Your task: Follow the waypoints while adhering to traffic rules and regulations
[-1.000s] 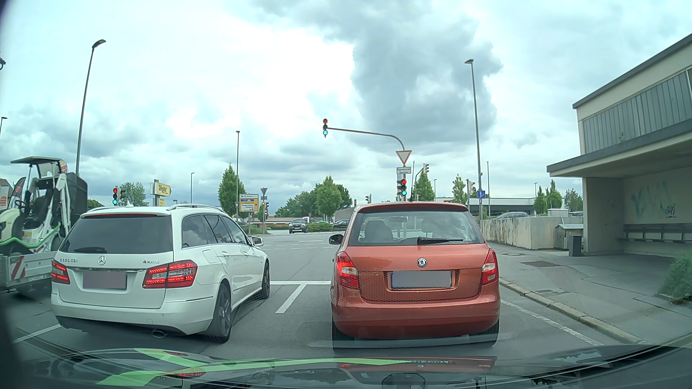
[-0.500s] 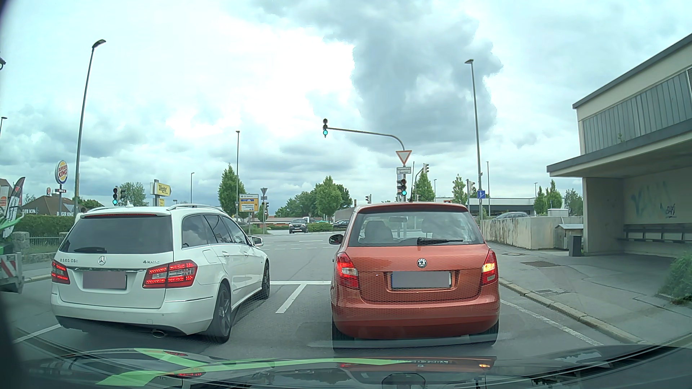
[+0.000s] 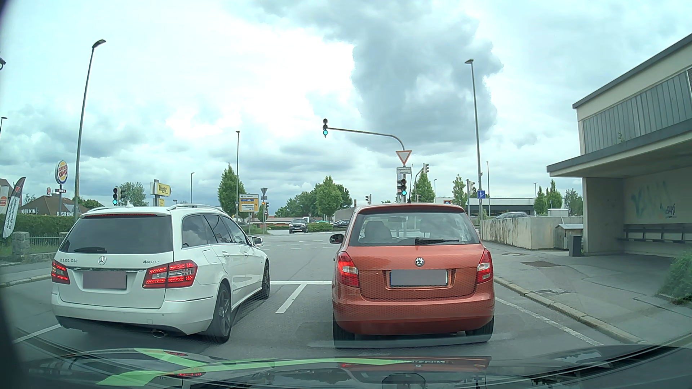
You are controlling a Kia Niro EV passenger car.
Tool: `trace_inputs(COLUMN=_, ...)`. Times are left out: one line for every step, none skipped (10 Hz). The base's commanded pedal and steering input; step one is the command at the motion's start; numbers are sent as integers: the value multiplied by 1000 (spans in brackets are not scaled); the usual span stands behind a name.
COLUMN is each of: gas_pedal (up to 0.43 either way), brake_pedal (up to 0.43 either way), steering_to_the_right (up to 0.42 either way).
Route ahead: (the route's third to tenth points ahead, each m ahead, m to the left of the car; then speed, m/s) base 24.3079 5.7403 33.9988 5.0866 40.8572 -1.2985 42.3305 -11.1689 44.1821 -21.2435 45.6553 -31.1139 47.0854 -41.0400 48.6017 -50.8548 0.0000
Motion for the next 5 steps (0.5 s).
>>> trace_inputs(gas_pedal=0, brake_pedal=244, steering_to_the_right=-2)
trace_inputs(gas_pedal=0, brake_pedal=244, steering_to_the_right=-2)
trace_inputs(gas_pedal=0, brake_pedal=244, steering_to_the_right=-2)
trace_inputs(gas_pedal=0, brake_pedal=244, steering_to_the_right=-2)
trace_inputs(gas_pedal=0, brake_pedal=244, steering_to_the_right=-2)
